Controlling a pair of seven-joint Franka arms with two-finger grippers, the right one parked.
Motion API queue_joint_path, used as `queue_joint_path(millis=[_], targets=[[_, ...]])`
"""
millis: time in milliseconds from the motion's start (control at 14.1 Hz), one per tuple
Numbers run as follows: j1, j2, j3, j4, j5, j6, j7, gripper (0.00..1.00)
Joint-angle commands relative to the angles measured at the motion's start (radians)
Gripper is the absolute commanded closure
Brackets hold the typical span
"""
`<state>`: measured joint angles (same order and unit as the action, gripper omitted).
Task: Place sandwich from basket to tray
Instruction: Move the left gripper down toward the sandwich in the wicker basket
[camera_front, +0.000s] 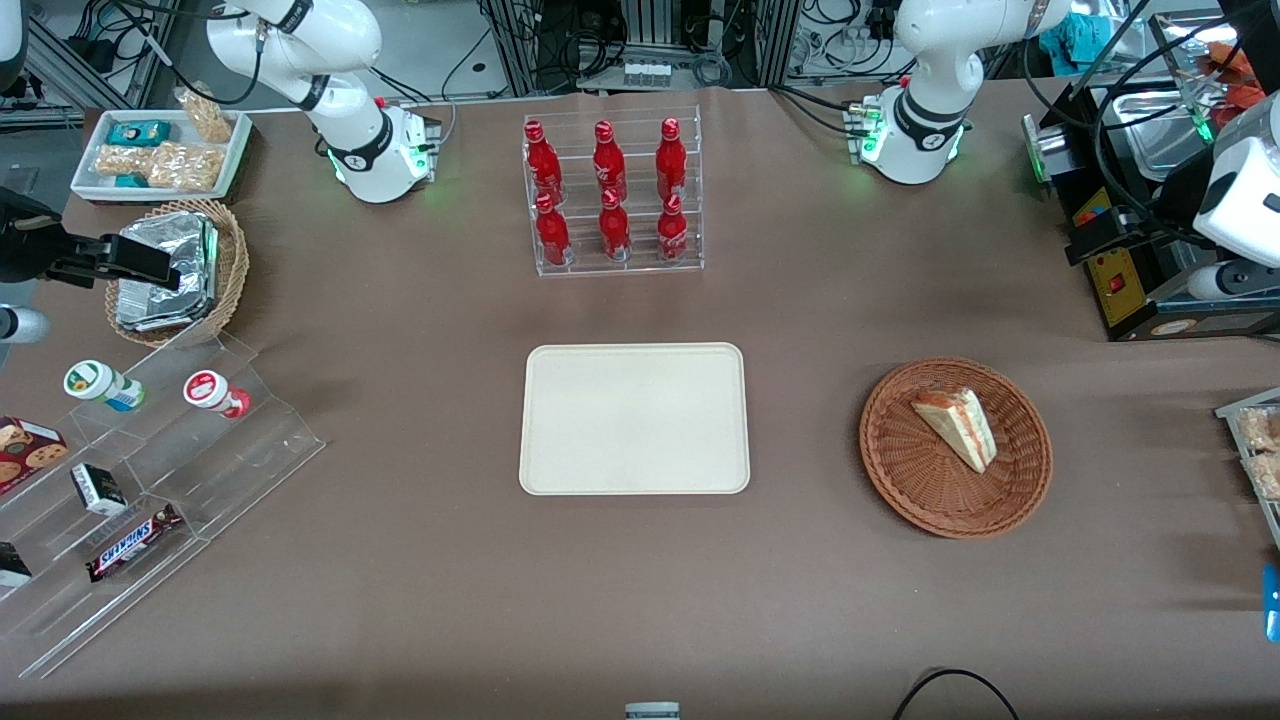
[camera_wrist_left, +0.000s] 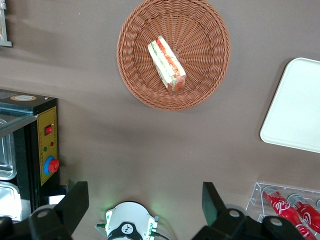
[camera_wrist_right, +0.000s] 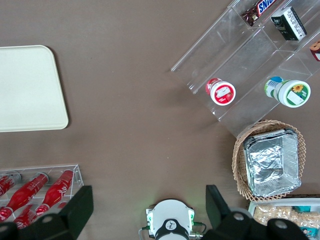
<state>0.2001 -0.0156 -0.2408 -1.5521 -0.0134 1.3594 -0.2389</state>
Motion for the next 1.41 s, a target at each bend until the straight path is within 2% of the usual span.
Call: queue_joint_path(millis=[0,212,495,707,848,1131,1343], targets=[[0.012,0.016,-0.015,0.012,0.016,0.003,-0.005,0.0],[0.013,0.077,-0.012,0.017,0.02,0.01,-0.01,0.0],[0.024,0.278,-0.005,-0.012,0.021,0.116,-0.154,0.0],[0.025,0.279,-0.005,-0.182,0.02,0.364,-0.193,0.0],[0.024,0.287,-0.005,-0.261,0.02,0.521,-0.348,0.0],[0.018,0.319,-0.006,-0.332,0.015,0.683,-0.512,0.0],[0.018,0.368,-0.005,-0.338,0.018,0.713,-0.537,0.0]])
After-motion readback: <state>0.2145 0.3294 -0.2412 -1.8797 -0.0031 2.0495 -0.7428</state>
